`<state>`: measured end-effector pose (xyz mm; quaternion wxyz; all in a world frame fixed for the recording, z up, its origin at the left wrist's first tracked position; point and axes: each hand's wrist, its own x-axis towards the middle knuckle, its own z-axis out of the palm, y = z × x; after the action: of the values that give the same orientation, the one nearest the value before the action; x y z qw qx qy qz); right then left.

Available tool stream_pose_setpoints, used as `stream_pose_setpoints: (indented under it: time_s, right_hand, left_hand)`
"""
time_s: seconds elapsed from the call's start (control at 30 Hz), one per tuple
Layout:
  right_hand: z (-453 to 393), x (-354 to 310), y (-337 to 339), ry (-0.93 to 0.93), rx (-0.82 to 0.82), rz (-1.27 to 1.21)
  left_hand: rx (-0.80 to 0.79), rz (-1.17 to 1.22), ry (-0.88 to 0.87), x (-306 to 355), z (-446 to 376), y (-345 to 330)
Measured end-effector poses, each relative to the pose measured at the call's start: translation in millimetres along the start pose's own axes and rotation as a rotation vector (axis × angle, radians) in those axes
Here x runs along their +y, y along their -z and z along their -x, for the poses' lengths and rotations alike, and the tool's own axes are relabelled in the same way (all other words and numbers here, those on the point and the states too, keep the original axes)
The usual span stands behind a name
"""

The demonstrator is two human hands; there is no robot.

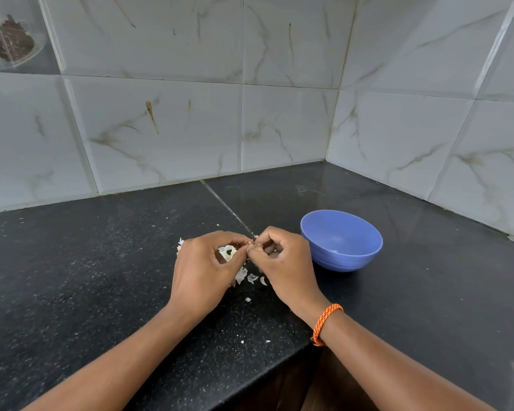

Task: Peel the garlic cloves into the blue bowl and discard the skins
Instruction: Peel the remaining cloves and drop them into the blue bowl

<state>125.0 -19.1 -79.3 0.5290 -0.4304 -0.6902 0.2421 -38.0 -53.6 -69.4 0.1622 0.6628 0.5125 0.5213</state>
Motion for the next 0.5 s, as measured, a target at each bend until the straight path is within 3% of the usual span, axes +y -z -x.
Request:
stream_pose_setpoints:
  time_s: [0.2, 0.5]
  right_hand:
    - [1.2, -3.5, 0.5, -0.136, -0.056, -0.249]
    - [5.4, -9.5, -2.8, -0.170, -0.036, -0.337]
  left_hand:
    - [0.016, 0.014, -0.071, 1.0, -0.8, 0.3]
    - [0.025, 0.073, -0.083, 2.1, 2.5, -2.8]
